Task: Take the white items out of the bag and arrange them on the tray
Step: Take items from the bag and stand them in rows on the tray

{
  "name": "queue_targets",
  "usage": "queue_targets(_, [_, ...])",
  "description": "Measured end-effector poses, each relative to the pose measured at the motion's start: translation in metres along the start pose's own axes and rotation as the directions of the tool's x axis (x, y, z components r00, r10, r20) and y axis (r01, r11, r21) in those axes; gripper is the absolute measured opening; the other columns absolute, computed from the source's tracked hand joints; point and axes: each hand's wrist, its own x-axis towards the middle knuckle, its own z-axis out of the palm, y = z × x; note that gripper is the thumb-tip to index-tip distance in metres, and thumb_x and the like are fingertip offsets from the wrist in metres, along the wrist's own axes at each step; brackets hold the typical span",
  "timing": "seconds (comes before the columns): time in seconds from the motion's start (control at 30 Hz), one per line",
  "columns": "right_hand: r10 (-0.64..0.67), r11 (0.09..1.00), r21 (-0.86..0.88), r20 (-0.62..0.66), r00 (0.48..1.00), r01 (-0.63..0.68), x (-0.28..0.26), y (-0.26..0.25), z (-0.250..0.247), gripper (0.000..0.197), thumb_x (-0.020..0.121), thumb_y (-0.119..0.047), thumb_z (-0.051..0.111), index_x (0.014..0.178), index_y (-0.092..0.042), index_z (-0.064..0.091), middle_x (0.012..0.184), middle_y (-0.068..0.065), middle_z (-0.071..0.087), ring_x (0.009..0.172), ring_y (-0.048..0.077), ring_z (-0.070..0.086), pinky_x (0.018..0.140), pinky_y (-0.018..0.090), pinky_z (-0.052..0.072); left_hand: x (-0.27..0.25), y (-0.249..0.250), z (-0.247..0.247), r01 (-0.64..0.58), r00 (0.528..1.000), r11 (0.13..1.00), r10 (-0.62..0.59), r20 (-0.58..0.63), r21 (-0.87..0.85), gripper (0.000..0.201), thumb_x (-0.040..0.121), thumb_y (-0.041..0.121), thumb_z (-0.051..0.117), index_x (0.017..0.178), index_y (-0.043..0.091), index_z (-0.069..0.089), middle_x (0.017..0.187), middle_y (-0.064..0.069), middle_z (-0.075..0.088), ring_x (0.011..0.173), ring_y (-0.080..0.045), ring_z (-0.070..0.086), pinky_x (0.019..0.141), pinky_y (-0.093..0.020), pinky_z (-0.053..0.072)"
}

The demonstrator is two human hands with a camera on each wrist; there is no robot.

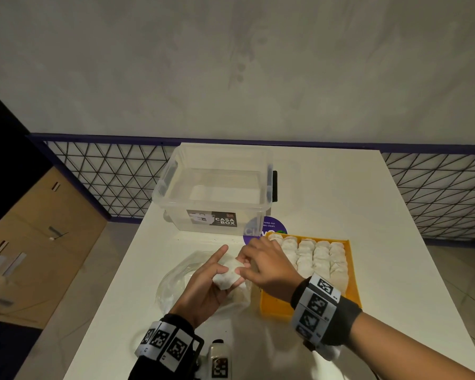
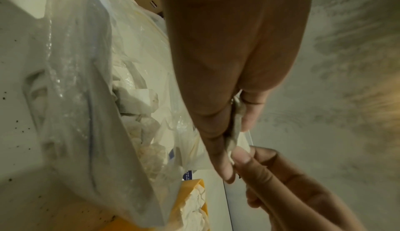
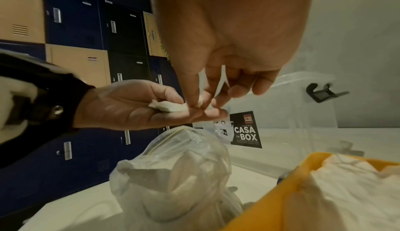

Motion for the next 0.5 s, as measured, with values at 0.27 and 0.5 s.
queue_targets(0.27, [0.08, 0.908, 0.418, -0.153, 0.985, -0.009, 0.002, -0.012, -0.022, 0.005, 0.086, -0.02, 0.062, 0.09, -0.02, 0.063, 0.073, -0.022, 0.049, 0.074, -0.003, 0.039, 0.073, 0.025, 0.029, -0.006, -0.002, 0.002, -0.123, 0.992, 0.983, 0.123, 0.012, 0.135, 0.015, 0.087, 0.011, 0.059, 0.1, 0.005, 0.064, 0.079, -0.007, 0.065, 0.067, -0.011, 0.064, 0.083, -0.029, 0.058])
queue_targets(0.5, [0.105, 0.908, 0.417, -0.119, 0.987, -0.046, 0.003, -0.007, -0.018, 0.009, 0.086, -0.019, 0.061, 0.095, -0.019, 0.063, 0.077, -0.018, 0.051, 0.074, -0.003, 0.04, 0.069, 0.022, 0.028, -0.007, -0.001, 0.002, -0.146, 0.989, 0.982, 0.146, 0.006, 0.124, 0.011, 0.09, 0.005, 0.056, 0.099, 0.004, 0.063, 0.079, -0.005, 0.071, 0.069, -0.011, 0.069, 0.075, -0.022, 0.058])
